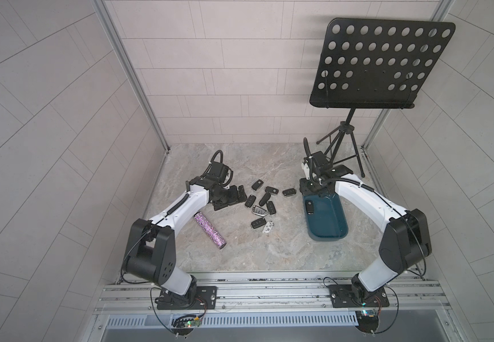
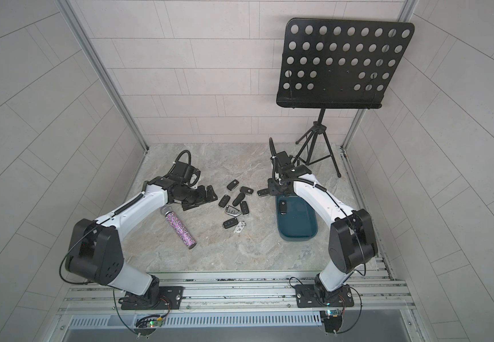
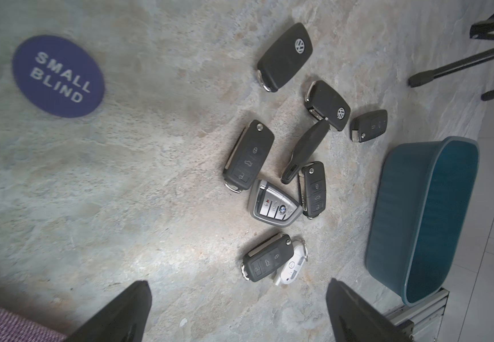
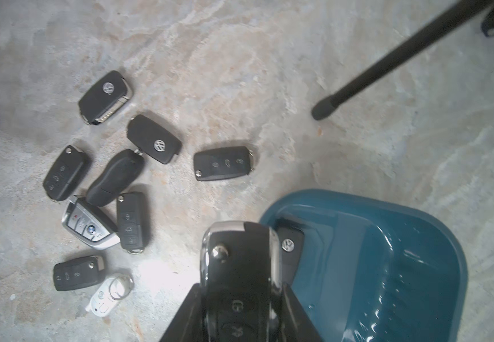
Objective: Place the car key into the storage box
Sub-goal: Pick up the car key from the center of the board, then place the car key in the storage box.
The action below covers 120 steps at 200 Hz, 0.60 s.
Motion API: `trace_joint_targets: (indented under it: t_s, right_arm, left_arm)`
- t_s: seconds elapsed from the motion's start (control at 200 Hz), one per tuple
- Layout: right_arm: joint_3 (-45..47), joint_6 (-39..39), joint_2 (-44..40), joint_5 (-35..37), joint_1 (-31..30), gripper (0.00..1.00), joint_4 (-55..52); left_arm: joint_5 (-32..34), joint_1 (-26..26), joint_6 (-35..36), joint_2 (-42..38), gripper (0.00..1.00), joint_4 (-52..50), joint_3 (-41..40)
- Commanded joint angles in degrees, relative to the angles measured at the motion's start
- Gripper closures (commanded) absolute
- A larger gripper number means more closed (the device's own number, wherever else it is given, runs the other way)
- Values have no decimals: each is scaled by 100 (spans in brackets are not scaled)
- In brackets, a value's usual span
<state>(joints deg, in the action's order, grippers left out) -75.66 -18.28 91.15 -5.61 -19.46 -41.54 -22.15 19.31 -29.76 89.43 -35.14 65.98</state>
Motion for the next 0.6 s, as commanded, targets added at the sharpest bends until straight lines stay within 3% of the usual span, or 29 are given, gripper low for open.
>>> trace_joint_targets:
  t_s: [0.0,0.29,0.595]
  right_arm:
    - [324,-85,-384,73,286,78,-15]
    - [1152,-110,-740,53,1024,78,239]
    - [1389,20,-242,-110,1153,78,545]
  left_arm:
    - [186,247,-57,232,0,-64,420]
    - [323,672,385,945,0,-623,1295]
    - [277,709,549,1364,0,-830,1811]
